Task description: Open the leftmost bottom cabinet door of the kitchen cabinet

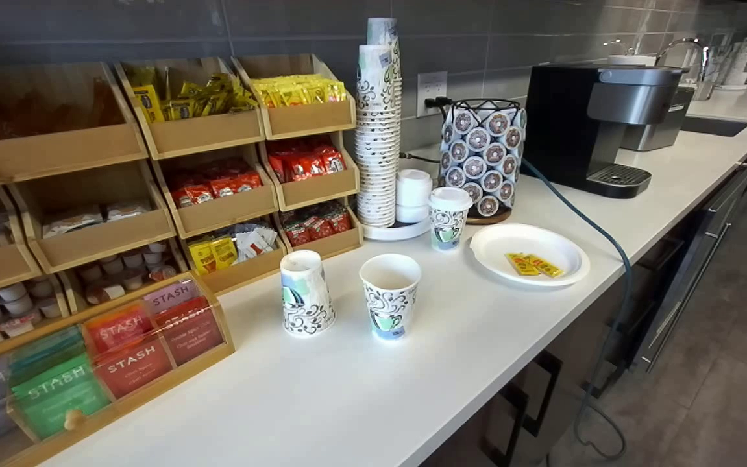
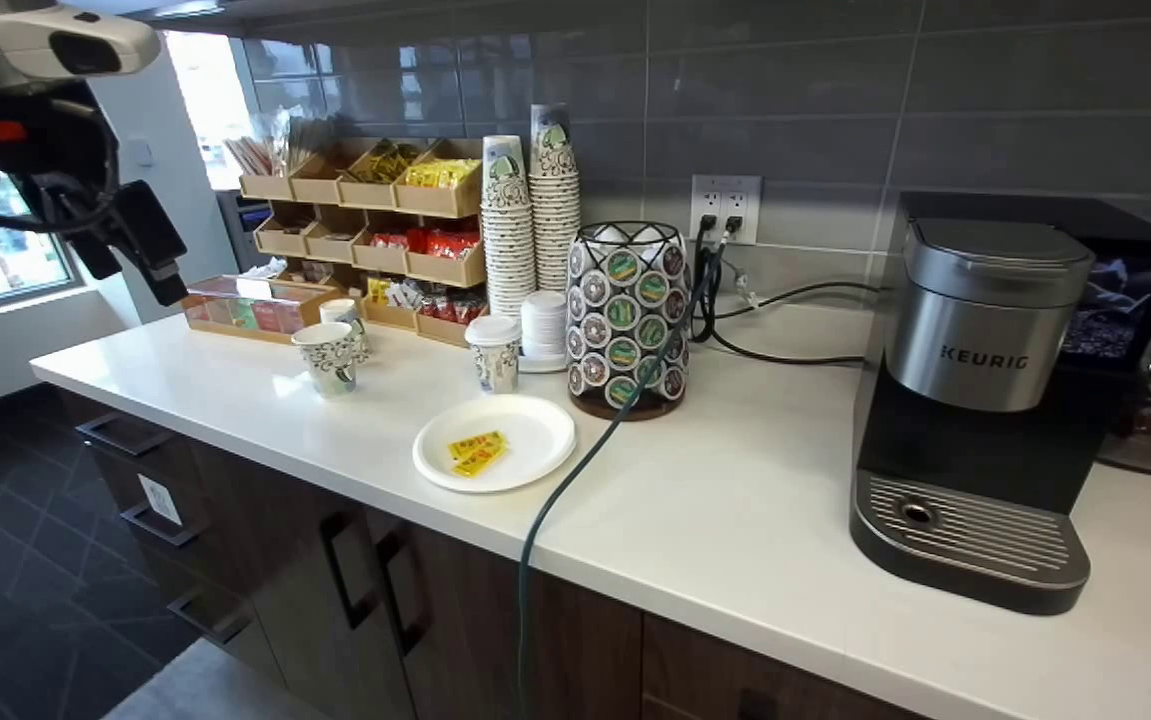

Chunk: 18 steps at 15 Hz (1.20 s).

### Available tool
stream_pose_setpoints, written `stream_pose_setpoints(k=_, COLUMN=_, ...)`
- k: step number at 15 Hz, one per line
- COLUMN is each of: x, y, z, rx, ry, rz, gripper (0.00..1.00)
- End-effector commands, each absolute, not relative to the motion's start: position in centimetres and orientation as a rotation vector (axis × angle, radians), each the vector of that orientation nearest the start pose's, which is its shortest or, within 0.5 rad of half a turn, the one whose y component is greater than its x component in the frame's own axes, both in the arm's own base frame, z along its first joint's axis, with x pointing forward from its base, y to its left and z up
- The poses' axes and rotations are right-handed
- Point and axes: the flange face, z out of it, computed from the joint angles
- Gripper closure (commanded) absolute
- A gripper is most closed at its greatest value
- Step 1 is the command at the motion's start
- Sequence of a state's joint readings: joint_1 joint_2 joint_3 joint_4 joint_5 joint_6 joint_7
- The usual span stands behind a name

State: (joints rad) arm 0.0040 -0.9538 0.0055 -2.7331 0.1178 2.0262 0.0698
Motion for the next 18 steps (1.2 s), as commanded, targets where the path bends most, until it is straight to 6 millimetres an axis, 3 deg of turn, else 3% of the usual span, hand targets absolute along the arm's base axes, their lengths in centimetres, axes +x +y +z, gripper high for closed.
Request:
stream_pose_setpoints(k=1, x=30.1, y=3.8, z=48.3, rx=-3.029, ry=0.332, rz=-0.280, gripper=0.00)
stream_pose_setpoints(k=5, x=31.8, y=7.0, z=45.2, rx=-3.050, ry=0.674, rz=-0.302, gripper=0.00)
stream_pose_setpoints(k=9, x=34.1, y=9.3, z=40.6, rx=-3.032, ry=0.914, rz=-0.282, gripper=0.00)
stream_pose_setpoints(k=13, x=36.5, y=9.7, z=35.5, rx=-3.017, ry=0.887, rz=-0.232, gripper=0.00)
stream_pose_setpoints(k=18, x=39.0, y=9.4, z=29.2, rx=-2.976, ry=0.525, rz=-0.222, gripper=0.00)
